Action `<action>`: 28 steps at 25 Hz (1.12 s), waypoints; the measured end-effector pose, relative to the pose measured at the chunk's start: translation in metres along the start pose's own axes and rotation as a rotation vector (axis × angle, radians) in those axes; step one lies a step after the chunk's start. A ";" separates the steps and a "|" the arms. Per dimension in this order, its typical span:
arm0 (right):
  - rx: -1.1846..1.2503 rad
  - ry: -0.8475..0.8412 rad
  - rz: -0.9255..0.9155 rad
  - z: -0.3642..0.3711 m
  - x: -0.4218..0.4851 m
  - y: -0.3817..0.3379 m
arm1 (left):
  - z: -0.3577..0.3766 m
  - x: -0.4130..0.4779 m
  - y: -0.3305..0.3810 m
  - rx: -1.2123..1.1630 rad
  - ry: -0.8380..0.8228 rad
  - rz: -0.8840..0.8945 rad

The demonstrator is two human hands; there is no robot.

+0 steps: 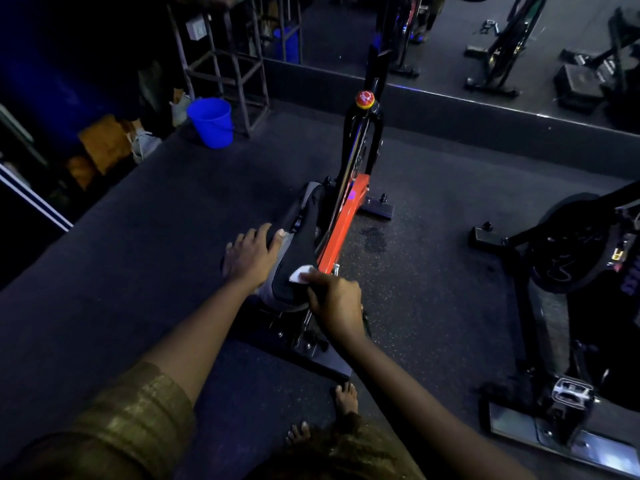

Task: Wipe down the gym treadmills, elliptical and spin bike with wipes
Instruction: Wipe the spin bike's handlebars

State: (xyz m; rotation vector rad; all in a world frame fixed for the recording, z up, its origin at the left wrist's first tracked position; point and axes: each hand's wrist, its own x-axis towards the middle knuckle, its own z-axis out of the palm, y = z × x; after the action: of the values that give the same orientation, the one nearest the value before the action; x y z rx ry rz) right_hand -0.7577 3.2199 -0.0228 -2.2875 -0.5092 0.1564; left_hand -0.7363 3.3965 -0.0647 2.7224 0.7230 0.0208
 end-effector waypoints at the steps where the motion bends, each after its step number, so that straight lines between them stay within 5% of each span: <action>1: 0.016 0.029 0.000 -0.003 0.018 0.000 | 0.000 -0.001 0.000 0.000 0.002 0.005; 3: 0.061 0.100 -0.015 -0.005 0.062 0.002 | 0.001 -0.001 -0.001 -0.006 0.004 0.009; 6: -0.033 -0.014 -0.128 0.009 0.097 0.007 | 0.000 0.000 -0.001 -0.021 0.007 0.004; 14: -0.333 -0.249 -0.279 0.018 0.049 0.022 | 0.001 0.001 -0.003 -0.051 0.011 -0.001; 18: -0.158 -0.215 -0.267 -0.002 0.029 0.023 | 0.000 -0.001 -0.002 -0.095 0.007 -0.017; 23: 0.101 -0.072 0.002 -0.042 0.064 0.045 | -0.009 -0.001 -0.002 -0.285 -0.017 -0.057; 28: 0.107 0.008 -0.031 -0.109 0.127 0.091 | -0.016 0.015 0.062 -0.403 0.115 0.048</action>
State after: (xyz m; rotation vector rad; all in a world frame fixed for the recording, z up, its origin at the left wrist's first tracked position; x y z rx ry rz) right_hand -0.5849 3.1419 -0.0075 -2.1742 -0.5193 0.1555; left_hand -0.6947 3.3584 -0.0309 2.3649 0.6070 0.3027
